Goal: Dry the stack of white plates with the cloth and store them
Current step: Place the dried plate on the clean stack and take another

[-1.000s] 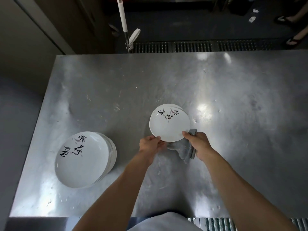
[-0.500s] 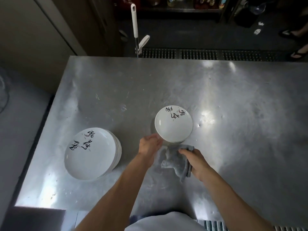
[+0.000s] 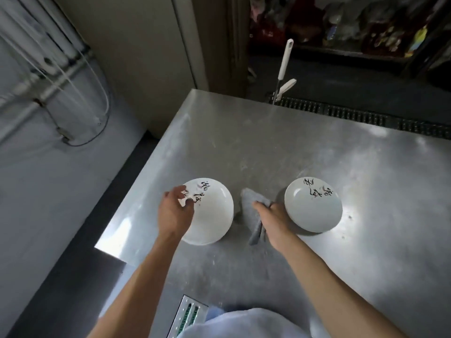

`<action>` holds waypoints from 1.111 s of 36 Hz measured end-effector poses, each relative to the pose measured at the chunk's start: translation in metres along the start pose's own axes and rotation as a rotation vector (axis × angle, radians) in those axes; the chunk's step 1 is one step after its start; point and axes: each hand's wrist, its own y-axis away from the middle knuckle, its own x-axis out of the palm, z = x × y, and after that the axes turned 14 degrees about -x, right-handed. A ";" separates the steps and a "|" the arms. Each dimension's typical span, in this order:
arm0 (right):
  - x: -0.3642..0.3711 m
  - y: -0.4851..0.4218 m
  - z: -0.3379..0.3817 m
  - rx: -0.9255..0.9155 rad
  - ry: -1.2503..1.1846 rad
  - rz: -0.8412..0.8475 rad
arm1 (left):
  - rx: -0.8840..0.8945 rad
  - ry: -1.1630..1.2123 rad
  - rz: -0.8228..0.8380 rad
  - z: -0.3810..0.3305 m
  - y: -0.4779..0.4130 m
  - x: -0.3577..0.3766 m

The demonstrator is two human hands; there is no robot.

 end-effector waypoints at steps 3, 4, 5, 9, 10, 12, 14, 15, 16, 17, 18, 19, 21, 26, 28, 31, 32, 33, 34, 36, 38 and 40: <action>0.018 0.003 0.010 -0.037 0.031 0.006 | -0.090 -0.032 0.003 0.026 -0.010 -0.021; 0.022 0.005 0.013 -0.049 0.035 0.008 | -0.111 -0.024 0.022 0.033 -0.012 -0.025; 0.025 0.006 0.015 -0.061 0.043 0.016 | -0.122 -0.014 0.036 0.039 -0.012 -0.027; 0.036 0.012 0.019 -0.098 0.086 0.043 | -0.152 0.062 0.089 0.051 -0.012 -0.026; 0.037 0.013 0.020 -0.100 0.091 0.044 | -0.156 0.085 0.098 0.051 -0.012 -0.026; 0.040 0.015 0.022 -0.091 0.096 0.047 | -0.162 0.115 0.100 0.051 -0.012 -0.026; 0.042 0.017 0.025 -0.082 0.101 0.053 | -0.159 0.145 0.102 0.052 -0.011 -0.025; 0.043 0.018 0.026 -0.080 0.100 0.053 | -0.162 0.166 0.104 0.052 -0.011 -0.025; 0.044 0.018 0.027 -0.078 0.098 0.049 | -0.168 0.190 0.105 0.052 -0.011 -0.025; 0.045 0.020 0.027 -0.077 0.096 0.043 | -0.175 0.211 0.106 0.052 -0.010 -0.024; 0.046 0.021 0.028 -0.076 0.101 0.036 | -0.179 0.223 0.107 0.052 -0.011 -0.024; 0.047 0.021 0.028 -0.076 0.111 0.028 | -0.180 0.228 0.112 0.053 -0.011 -0.024; 0.048 0.022 0.028 -0.071 0.134 0.011 | -0.185 0.224 0.125 0.052 -0.011 -0.024; 0.050 0.022 0.026 -0.054 0.136 -0.033 | -0.198 0.274 0.160 0.049 -0.012 -0.026; 0.050 0.021 0.026 -0.050 0.121 -0.046 | -0.198 0.315 0.194 0.046 -0.010 -0.028; 0.049 0.022 0.024 -0.037 0.099 -0.063 | -0.195 0.367 0.286 0.041 -0.005 -0.030; 0.047 0.023 0.024 -0.032 0.089 -0.074 | -0.191 0.371 0.318 0.039 -0.003 -0.030; 0.045 0.023 0.024 -0.027 0.073 -0.089 | -0.183 0.371 0.350 0.036 -0.001 -0.030; 0.041 0.024 0.024 -0.019 0.055 -0.107 | -0.169 0.374 0.382 0.033 0.002 -0.029; 0.028 0.026 0.022 0.001 0.034 -0.150 | -0.126 0.378 0.445 0.025 0.010 -0.026; 0.013 0.028 0.018 0.024 0.042 -0.193 | -0.078 0.349 0.493 0.019 0.019 -0.020; -0.004 0.034 0.009 0.031 0.046 -0.241 | -0.048 0.315 0.538 0.013 0.028 -0.009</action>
